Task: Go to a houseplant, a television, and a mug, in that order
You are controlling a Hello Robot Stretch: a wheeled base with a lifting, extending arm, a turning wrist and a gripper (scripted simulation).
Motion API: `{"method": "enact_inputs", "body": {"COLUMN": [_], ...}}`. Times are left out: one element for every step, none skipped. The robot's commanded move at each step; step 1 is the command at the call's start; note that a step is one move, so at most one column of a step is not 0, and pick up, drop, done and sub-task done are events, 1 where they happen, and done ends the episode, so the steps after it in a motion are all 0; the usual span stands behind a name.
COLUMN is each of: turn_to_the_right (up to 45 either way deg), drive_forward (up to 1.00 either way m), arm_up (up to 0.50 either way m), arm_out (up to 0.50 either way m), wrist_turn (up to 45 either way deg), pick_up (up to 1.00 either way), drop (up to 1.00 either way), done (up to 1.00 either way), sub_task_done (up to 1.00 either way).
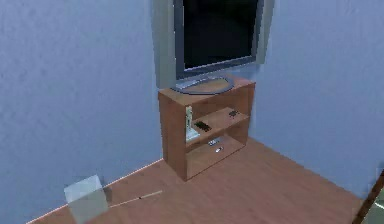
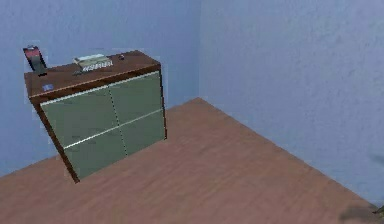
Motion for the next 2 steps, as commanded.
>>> {"method": "enact_inputs", "body": {"turn_to_the_right": [0.0, 0.0], "drive_forward": [0.5, 0.0], "arm_up": [0.0, 0.0], "arm_out": [0.0, 0.0], "wrist_turn": [0.0, 0.0], "pick_up": [0.0, 0.0], "drop": [0.0, 0.0], "done": [0.0, 0.0], "sub_task_done": [0.0, 1.0]}}
